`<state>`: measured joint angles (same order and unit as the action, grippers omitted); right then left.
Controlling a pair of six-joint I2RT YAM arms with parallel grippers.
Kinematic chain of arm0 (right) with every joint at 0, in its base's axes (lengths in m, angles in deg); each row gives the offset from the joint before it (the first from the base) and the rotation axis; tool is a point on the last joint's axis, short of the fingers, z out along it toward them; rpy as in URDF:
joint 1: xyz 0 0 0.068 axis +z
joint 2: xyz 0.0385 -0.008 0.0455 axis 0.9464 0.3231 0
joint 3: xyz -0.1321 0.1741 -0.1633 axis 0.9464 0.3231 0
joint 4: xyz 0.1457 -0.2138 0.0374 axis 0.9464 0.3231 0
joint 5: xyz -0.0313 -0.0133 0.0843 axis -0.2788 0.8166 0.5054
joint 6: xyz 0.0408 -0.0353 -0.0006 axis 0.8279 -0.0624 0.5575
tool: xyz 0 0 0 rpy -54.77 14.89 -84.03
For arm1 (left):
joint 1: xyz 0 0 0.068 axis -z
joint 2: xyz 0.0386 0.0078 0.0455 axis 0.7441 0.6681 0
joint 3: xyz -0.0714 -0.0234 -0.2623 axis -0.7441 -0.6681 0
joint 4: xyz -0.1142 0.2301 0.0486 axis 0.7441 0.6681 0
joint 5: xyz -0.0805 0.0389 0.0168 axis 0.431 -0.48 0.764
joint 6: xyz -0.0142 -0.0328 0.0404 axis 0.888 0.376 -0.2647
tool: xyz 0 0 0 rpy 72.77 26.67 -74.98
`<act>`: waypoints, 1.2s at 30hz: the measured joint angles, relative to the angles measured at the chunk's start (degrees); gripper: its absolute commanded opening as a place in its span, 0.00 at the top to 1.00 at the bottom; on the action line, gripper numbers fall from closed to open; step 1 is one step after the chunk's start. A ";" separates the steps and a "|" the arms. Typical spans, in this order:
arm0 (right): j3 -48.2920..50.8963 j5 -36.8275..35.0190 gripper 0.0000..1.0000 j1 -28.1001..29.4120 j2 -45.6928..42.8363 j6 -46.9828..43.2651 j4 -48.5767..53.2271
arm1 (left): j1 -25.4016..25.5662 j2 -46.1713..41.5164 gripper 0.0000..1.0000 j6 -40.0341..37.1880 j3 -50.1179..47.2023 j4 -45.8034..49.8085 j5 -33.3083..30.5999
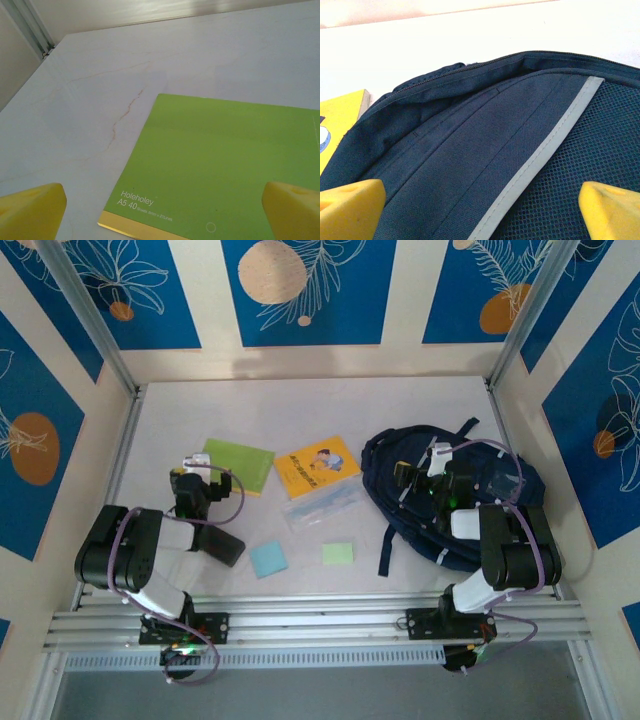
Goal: Pack the student bag
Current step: Move the student bag to the center of the table.
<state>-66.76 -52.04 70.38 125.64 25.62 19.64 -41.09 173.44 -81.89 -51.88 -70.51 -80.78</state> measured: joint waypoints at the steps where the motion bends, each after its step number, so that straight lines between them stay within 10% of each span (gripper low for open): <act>1: -0.31 -0.02 0.01 0.02 -0.02 0.00 0.85 | 0.00 0.00 0.00 -0.17 0.00 0.00 0.15; 21: -26.23 -10.29 0.02 10.38 -3.82 4.90 42.05 | 2.58 -13.07 0.00 6.40 19.50 32.37 4.48; 36: -55.71 -9.09 0.39 16.74 20.96 29.46 75.41 | 14.53 -8.68 0.00 27.52 24.26 47.08 15.04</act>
<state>-122.47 -61.13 87.12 146.60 55.09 95.04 -26.56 164.76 -54.37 -27.62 -23.43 -65.74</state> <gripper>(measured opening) 0.656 0.999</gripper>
